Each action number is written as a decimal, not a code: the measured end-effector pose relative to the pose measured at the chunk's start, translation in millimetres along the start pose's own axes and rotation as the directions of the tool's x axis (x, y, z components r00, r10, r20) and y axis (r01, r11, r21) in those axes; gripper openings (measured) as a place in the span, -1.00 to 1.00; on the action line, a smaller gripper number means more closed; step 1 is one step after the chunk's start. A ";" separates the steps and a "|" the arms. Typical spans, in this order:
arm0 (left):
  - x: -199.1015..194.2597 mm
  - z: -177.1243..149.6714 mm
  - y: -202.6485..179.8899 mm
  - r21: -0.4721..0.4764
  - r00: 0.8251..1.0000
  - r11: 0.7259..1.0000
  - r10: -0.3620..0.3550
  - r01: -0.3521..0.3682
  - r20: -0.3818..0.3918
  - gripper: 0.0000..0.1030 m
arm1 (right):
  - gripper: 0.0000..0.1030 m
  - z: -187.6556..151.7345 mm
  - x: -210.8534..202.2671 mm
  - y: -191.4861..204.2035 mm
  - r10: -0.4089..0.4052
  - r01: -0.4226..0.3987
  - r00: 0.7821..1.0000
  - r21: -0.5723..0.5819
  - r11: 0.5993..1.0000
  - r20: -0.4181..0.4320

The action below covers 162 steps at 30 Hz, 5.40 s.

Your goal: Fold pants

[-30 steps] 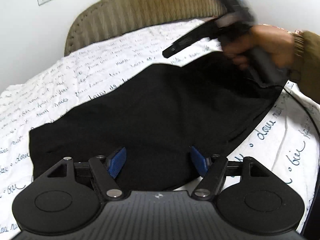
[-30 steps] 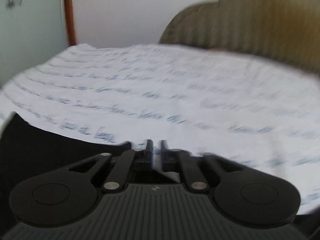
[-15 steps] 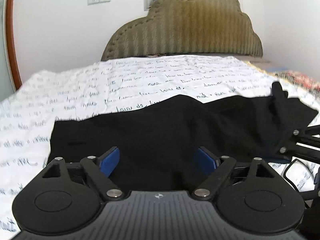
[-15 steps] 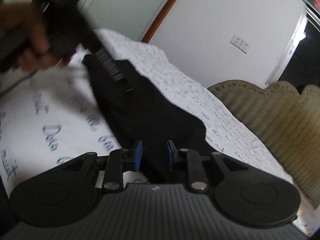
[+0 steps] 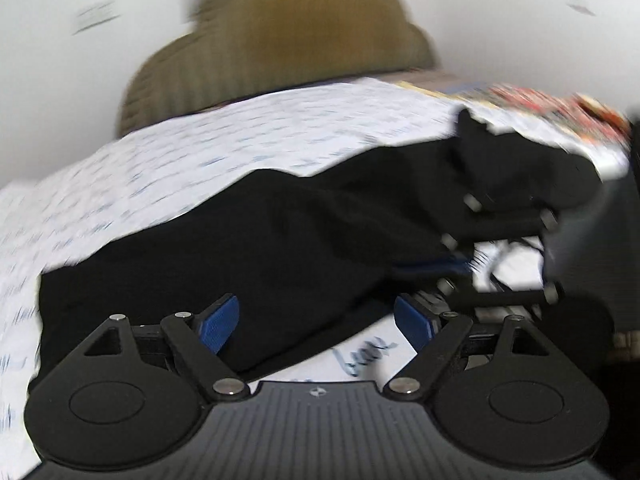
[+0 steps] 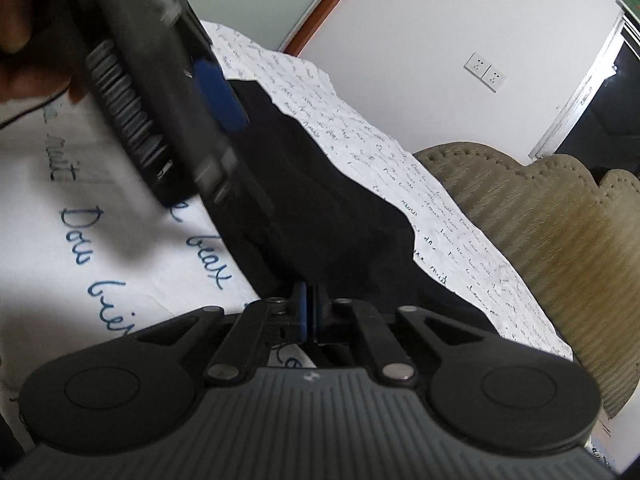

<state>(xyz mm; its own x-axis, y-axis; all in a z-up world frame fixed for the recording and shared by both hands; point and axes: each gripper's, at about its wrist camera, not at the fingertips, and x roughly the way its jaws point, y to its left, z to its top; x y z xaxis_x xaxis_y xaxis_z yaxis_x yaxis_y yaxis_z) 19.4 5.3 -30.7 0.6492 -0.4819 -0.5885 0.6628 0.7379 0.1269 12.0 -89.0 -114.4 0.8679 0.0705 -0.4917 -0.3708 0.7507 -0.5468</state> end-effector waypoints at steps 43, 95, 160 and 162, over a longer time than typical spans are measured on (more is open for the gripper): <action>60.3 43.2 -2.2 -0.173 0.994 0.980 -0.103 0.094 -0.042 0.64 | -0.88 -49.0 0.1 -66.7 -0.005 0.053 0.979 0.233 0.971 -0.203; 141.0 56.7 -108.3 -0.007 0.982 0.982 -0.187 0.186 -0.010 0.98 | -0.92 -204.9 -115.6 -426.0 -0.379 0.121 0.924 0.981 0.150 -0.056; 90.1 66.0 -48.0 -0.069 0.997 0.996 0.067 -0.064 0.043 0.99 | -0.10 -186.4 -20.8 -356.8 -0.095 0.239 0.968 0.746 0.621 -0.231; 87.3 63.8 -42.9 -0.063 0.996 0.995 0.083 -0.080 0.046 0.99 | -0.57 -154.4 0.2 -330.4 0.139 -0.034 0.988 0.773 0.634 -0.070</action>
<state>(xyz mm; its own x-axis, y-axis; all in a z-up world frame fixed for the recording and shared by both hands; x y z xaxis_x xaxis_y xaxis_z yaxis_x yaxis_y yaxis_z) 71.5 -98.6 -36.6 0.7182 -0.4402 -0.5389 0.5840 0.8024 0.1228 83.6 -438.4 -38.4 0.7826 0.1277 -0.6093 -0.0089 0.9809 0.1941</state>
